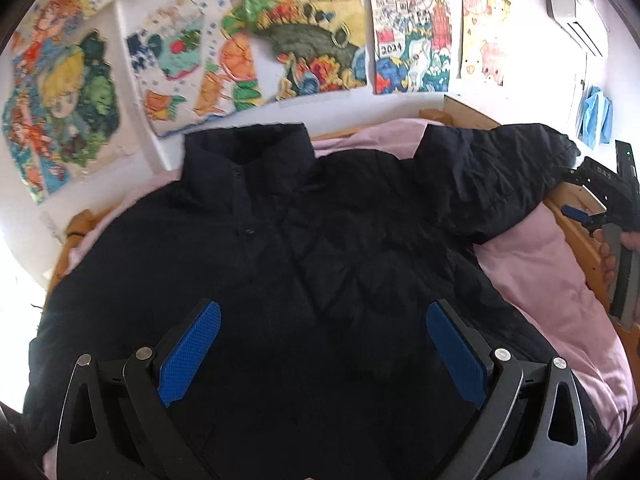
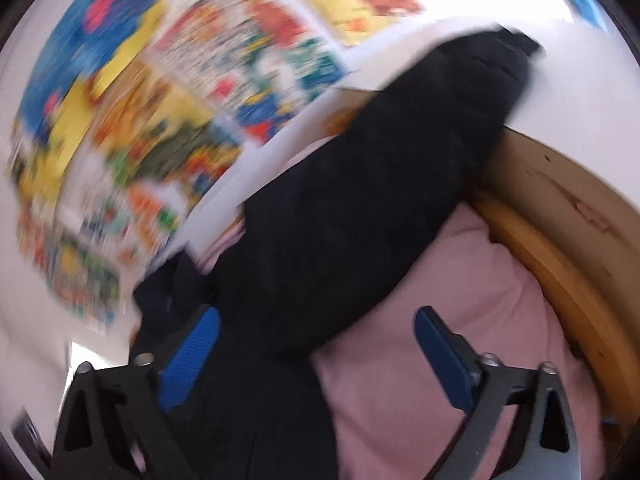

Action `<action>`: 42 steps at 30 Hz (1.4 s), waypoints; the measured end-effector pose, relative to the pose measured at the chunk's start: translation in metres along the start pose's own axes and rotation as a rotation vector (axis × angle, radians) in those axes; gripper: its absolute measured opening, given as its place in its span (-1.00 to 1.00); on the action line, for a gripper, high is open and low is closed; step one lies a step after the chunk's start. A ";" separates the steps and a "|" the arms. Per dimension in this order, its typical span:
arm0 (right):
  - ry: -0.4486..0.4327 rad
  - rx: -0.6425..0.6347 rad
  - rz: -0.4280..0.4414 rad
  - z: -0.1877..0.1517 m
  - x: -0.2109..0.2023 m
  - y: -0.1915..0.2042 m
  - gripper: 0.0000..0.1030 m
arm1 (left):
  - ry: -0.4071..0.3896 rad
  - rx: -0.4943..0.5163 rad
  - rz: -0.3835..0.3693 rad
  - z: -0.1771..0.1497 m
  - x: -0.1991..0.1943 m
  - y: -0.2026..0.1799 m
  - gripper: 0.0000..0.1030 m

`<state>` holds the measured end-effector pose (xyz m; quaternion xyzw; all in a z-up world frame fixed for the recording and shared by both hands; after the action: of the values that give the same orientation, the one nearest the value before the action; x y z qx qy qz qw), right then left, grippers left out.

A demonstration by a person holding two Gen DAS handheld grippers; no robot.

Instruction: Fold large clothes

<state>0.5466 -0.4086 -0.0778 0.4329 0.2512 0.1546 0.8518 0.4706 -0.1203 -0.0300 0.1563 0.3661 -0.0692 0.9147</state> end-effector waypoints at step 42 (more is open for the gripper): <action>-0.368 -0.930 -0.266 0.023 0.104 0.218 -0.86 | 0.073 -0.639 -0.174 -0.023 0.044 0.188 0.96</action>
<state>0.6355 -0.2478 0.0804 -0.0072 0.0547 0.0617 0.9966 0.5323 0.0643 -0.0317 -0.1681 0.4139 -0.0231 0.8944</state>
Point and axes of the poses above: each gripper's, at about its wrist camera, not at the fingertips, and x roughly the way its jaws point, y to its left, z to its top, the point moved 4 cm from there along x, roughly the way its jaws point, and after that the axes turned 12 degrees about z, right-handed, at the moved point
